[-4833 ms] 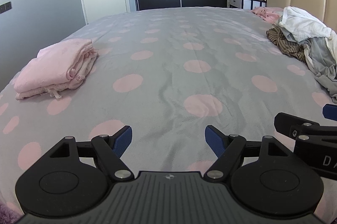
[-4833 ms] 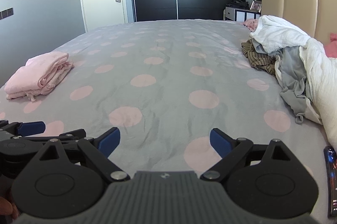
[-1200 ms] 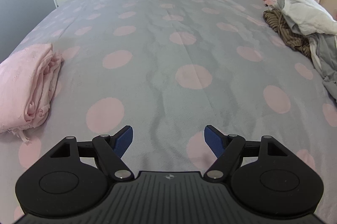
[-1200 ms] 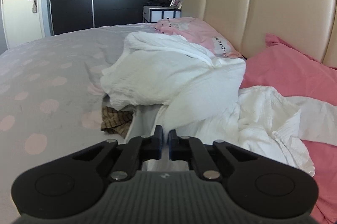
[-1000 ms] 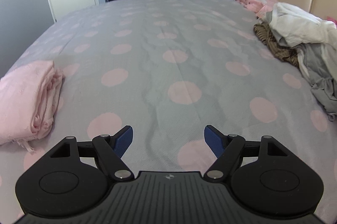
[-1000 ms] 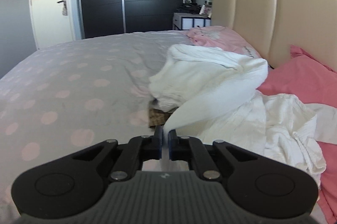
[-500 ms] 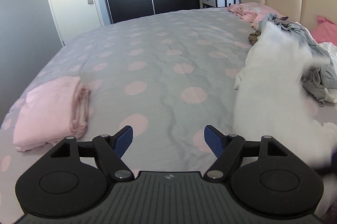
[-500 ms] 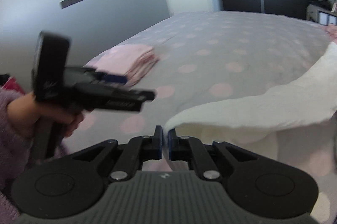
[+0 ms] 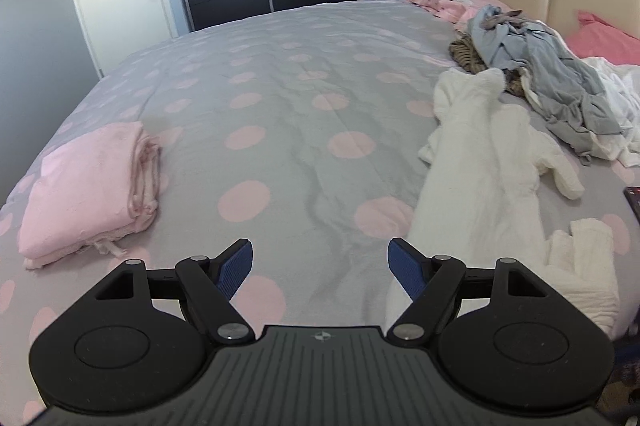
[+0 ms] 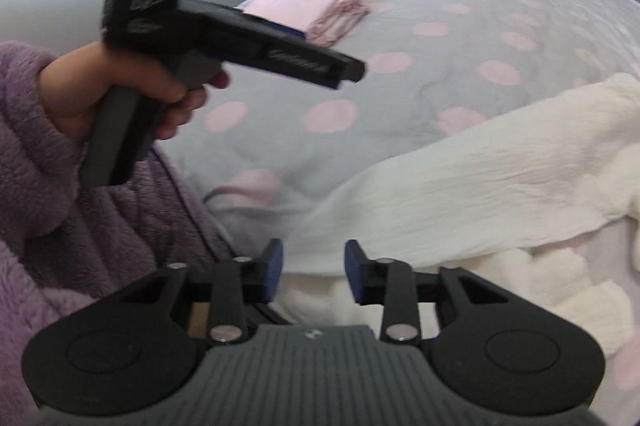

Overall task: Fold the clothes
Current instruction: 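Pull the white garment onto the bed with the right tool while the left tool grasps its edge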

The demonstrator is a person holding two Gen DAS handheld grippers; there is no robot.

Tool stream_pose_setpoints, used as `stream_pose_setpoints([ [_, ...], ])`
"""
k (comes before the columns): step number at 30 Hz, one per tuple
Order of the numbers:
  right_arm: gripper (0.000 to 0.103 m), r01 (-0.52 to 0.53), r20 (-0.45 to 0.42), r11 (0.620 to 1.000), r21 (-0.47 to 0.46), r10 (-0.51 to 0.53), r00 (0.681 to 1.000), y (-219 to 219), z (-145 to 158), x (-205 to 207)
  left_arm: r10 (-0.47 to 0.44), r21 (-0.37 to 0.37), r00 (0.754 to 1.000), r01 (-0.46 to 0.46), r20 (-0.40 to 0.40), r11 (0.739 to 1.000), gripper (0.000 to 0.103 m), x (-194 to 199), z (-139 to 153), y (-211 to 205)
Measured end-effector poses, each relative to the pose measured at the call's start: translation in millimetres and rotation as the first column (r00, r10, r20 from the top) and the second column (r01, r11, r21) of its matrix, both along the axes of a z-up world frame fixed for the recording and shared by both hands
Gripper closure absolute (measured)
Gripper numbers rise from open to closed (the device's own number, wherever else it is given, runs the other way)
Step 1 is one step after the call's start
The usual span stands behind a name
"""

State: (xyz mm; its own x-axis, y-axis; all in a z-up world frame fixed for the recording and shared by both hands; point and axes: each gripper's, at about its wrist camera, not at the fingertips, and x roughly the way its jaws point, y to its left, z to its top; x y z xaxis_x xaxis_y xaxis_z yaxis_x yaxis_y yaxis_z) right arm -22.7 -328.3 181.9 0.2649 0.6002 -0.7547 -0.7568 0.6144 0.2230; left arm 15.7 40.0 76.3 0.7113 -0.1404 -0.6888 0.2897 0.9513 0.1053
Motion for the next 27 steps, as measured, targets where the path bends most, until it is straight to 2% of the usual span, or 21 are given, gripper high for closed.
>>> stream_pose_setpoints([
  [2, 0.063, 0.03, 0.01, 0.999, -0.027, -0.03, 0.999, -12, 3, 8, -0.041, -0.015, 0.999, 0.041, -0.011, 0.999, 0.033, 0, 0, -11],
  [6, 0.063, 0.135, 0.084, 0.983, -0.121, -0.126, 0.988, -44, 3, 31, -0.118, -0.02, 0.992, 0.117, -0.037, 0.993, 0.033, -4, -4, -37],
  [10, 0.063, 0.16, 0.188, 0.967, -0.197, -0.123, 0.974, -70, -2, 53, -0.165, -0.025, 0.983, 0.163, -0.081, 0.986, 0.033, -13, -11, -55],
  [12, 0.061, 0.133, 0.244, 0.964, -0.232, -0.074, 0.967, -79, -7, 62, -0.171, -0.014, 0.98, 0.17, -0.104, 0.985, 0.033, -20, -17, -61],
  [15, 0.052, 0.093, 0.299, 0.95, -0.297, 0.0, 0.954, -89, -19, 81, -0.156, 0.023, 0.978, 0.161, -0.141, 0.987, 0.031, -36, -28, -65],
  [17, 0.05, 0.092, 0.328, 0.938, -0.334, 0.025, 0.944, -101, -25, 99, -0.14, 0.049, 0.975, 0.151, -0.173, 0.987, 0.03, -46, -36, -65],
  [19, 0.043, 0.098, 0.365, 0.924, -0.37, 0.048, 0.93, -108, -34, 117, -0.114, 0.069, 0.969, 0.132, -0.217, 0.989, 0.03, -55, -44, -60],
  [21, 0.04, 0.089, 0.407, 0.906, -0.414, 0.097, 0.908, -109, -43, 134, -0.084, 0.08, 0.961, 0.109, -0.263, 0.991, 0.03, -60, -51, -54],
  [23, 0.032, 0.046, 0.436, 0.881, -0.472, 0.188, 0.88, -104, -58, 146, -0.053, 0.089, 0.953, 0.083, -0.299, 0.993, 0.03, -64, -55, -47],
  [27, 0.031, -0.025, 0.455, 0.813, -0.582, 0.351, 0.818, -91, -92, 167, 0.031, 0.102, 0.937, 0.005, -0.349, 0.995, 0.03, -68, -58, -32],
])
